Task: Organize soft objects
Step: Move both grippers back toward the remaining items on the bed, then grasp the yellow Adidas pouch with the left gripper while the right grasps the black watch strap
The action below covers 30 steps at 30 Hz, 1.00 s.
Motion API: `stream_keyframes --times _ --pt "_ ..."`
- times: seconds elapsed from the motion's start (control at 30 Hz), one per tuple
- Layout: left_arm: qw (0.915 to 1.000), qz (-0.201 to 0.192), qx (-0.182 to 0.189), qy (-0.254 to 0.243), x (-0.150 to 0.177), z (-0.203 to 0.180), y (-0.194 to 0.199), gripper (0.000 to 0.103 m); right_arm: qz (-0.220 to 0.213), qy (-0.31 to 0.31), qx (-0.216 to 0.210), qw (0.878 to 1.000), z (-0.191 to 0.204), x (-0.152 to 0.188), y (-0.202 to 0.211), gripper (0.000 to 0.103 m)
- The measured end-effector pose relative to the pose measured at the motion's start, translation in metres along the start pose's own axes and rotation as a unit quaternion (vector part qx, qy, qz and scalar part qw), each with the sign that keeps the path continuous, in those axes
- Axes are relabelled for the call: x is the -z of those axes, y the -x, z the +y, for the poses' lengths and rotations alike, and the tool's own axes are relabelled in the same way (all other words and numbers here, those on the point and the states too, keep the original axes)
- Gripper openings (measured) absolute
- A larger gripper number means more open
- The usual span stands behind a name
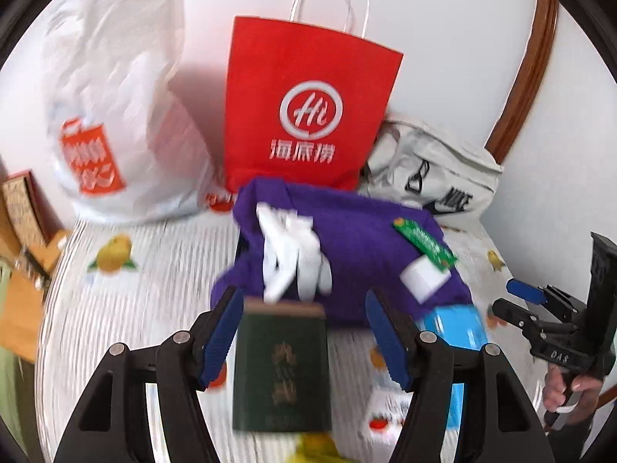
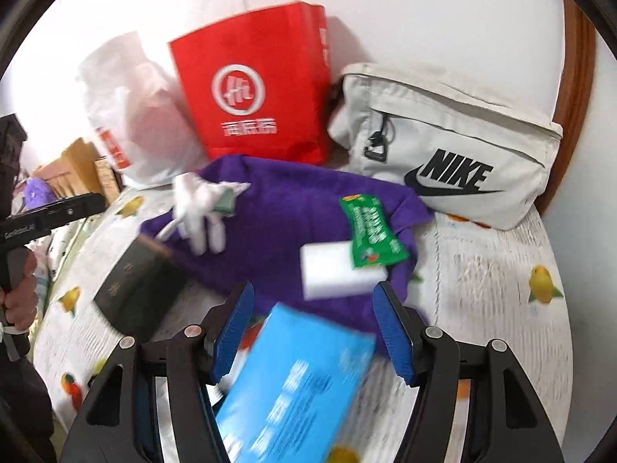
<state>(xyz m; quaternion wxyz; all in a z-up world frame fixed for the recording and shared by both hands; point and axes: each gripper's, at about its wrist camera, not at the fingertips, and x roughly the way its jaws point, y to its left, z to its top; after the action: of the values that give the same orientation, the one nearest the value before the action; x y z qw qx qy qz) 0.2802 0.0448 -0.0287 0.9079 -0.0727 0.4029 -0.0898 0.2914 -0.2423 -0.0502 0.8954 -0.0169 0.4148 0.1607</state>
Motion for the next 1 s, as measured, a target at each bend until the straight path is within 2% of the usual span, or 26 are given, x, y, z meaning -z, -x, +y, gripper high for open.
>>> stream_keyframes --times 0.27,0.47,0.7,0.9,1.0 --pt "0.9993 0.032 0.015 0.011 0.066 -0.009 0.025 0.064 0.000 0.012 -0.024 1.000 0.030 0.062 0.046 0.064" --pt "0.9980 0.056 0.029 0.006 0.115 -0.020 0.036 0.064 0.014 0.018 -0.028 0.999 0.042 0.100 0.061 0.064" --pt "0.9952 0.071 0.038 -0.055 0.154 -0.050 0.026 0.068 0.036 -0.003 -0.040 0.999 0.045 0.136 0.060 0.064" --pt "0.9917 0.094 -0.003 -0.088 0.177 -0.057 -0.003 0.068 0.057 -0.007 -0.031 0.998 0.045 0.159 0.055 0.064" --pt "0.9904 0.084 -0.023 -0.107 0.183 -0.057 -0.010 0.068 0.065 -0.009 -0.032 0.997 0.047 0.165 0.049 0.064"
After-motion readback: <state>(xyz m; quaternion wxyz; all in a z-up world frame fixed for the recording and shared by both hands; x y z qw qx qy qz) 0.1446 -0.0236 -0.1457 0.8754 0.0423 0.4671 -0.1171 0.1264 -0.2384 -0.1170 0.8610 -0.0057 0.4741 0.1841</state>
